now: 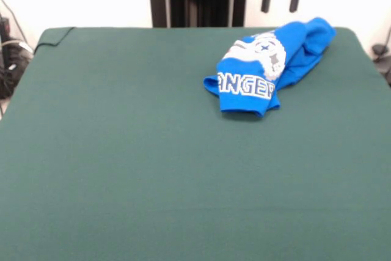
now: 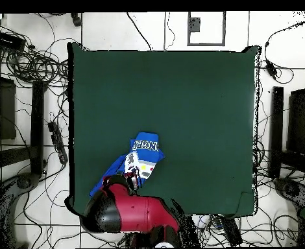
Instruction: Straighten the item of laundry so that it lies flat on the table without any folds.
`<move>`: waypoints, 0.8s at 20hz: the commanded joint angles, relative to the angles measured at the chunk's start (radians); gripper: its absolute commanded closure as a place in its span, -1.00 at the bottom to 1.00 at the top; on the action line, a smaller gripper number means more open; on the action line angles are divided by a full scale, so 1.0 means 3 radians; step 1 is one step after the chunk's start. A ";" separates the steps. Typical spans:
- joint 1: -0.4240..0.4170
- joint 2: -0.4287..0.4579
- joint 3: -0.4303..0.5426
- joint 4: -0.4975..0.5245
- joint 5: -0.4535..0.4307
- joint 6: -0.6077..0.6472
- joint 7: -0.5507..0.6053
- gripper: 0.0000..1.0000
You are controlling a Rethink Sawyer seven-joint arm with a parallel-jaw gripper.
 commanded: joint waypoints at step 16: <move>0.0235 0.0792 0.0035 -0.0460 0.0970 -0.0209 0.0949 -1.00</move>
